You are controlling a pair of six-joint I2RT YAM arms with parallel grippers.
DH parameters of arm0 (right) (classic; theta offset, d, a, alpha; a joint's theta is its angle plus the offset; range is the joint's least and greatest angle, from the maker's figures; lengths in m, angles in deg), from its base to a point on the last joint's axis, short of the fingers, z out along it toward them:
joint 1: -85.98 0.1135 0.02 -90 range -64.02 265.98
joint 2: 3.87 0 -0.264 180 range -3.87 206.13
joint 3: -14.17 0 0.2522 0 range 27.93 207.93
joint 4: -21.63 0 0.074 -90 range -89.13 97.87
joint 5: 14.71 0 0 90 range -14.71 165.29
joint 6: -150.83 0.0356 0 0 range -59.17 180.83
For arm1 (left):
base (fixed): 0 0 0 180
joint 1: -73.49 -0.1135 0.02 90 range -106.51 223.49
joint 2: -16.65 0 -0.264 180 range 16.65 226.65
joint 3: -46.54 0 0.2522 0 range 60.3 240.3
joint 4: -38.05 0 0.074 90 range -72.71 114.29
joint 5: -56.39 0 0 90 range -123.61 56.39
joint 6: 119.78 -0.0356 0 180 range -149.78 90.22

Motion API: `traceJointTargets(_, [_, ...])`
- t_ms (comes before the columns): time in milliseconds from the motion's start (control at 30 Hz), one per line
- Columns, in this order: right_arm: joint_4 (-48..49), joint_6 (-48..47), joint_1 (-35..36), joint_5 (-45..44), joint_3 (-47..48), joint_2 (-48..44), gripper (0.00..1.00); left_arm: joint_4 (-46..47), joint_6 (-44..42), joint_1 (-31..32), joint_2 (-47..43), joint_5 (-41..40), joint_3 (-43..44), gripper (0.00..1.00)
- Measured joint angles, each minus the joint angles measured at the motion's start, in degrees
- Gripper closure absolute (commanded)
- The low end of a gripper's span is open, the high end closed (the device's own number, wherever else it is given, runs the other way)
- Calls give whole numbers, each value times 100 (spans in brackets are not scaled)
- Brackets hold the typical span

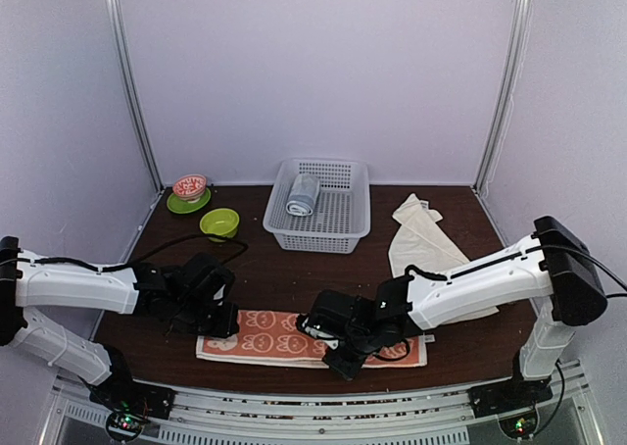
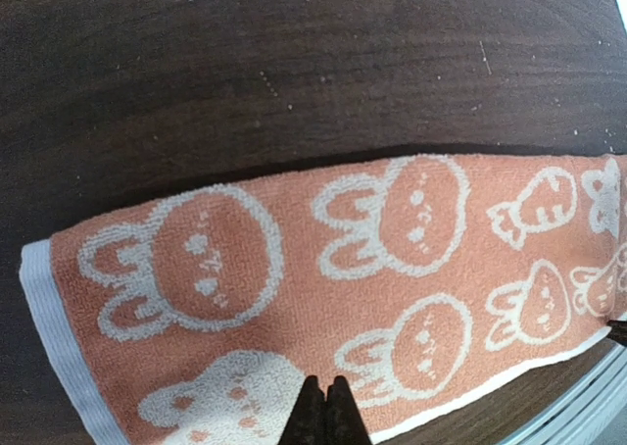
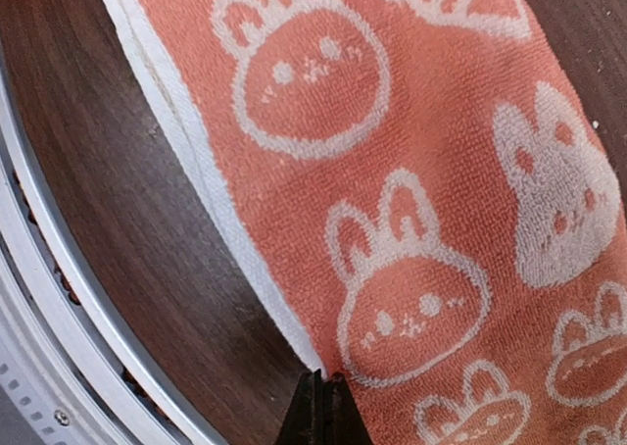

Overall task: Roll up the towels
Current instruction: Adjust the towel at the center of the board, then smooth out the towel at the center of the board.

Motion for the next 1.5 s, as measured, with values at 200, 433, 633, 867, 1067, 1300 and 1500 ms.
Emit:
traceJointTargets(200, [-98,4,0,7,-11,291,60,2,0,0,20,2,0,100])
traceJointTargets(433, [-48,382,-96,-76,-398,-603,55,4,0,0,68,0,0,100])
traceJointTargets(633, [284,1412,-723,-426,-1600,-2380,54,92,-4,0,197,4,0,100])
traceJointTargets(867, [566,2487,-1867,-577,-3169,-3182,51,249,-9,0,420,28,0,100])
traceJointTargets(1067, [835,2809,-2138,-767,-3250,-2850,65,328,-4,0,439,31,-177,100])
traceJointTargets(1300, [914,2868,-2575,-1023,-3270,-2487,68,708,63,4,289,59,-511,100])
traceJointTargets(1500, [940,2800,-2732,-1043,-3281,-2516,52,1003,168,52,149,90,-717,100])
